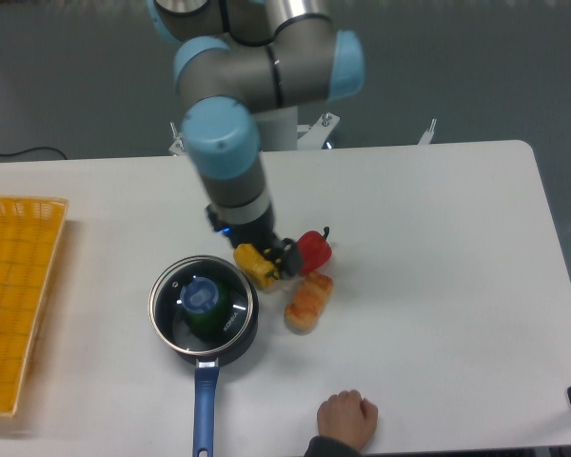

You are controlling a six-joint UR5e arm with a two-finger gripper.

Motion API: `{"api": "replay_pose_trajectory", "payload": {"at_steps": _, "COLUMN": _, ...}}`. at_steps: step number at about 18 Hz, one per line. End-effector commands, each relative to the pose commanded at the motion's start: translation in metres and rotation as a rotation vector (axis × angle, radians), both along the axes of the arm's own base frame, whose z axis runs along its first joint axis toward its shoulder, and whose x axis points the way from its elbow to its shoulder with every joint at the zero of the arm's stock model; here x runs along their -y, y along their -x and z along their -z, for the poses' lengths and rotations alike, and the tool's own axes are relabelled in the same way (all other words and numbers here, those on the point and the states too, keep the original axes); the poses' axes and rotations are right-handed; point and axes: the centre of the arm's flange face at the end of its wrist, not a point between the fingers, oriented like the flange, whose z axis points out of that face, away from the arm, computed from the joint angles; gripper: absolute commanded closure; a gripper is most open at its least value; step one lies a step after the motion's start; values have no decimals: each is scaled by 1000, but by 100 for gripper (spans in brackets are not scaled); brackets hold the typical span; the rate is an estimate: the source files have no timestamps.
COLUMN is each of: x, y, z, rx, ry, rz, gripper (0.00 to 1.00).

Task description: Close the pot lid

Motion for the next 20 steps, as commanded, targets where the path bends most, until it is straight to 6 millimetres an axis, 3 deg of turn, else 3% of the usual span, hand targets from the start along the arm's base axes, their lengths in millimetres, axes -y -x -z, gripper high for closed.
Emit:
{"api": "replay_pose_trajectory", "payload": {"at_steps": 8, "x": 81, "y": 83, "z": -9, "rx": 44, "ry": 3, "rz": 194, "gripper": 0}}
{"api": "replay_pose_trajectory", "payload": {"at_steps": 20, "x": 190, "y": 162, "z": -9, "rx": 67, "ry": -19, "rz": 253, "gripper": 0}}
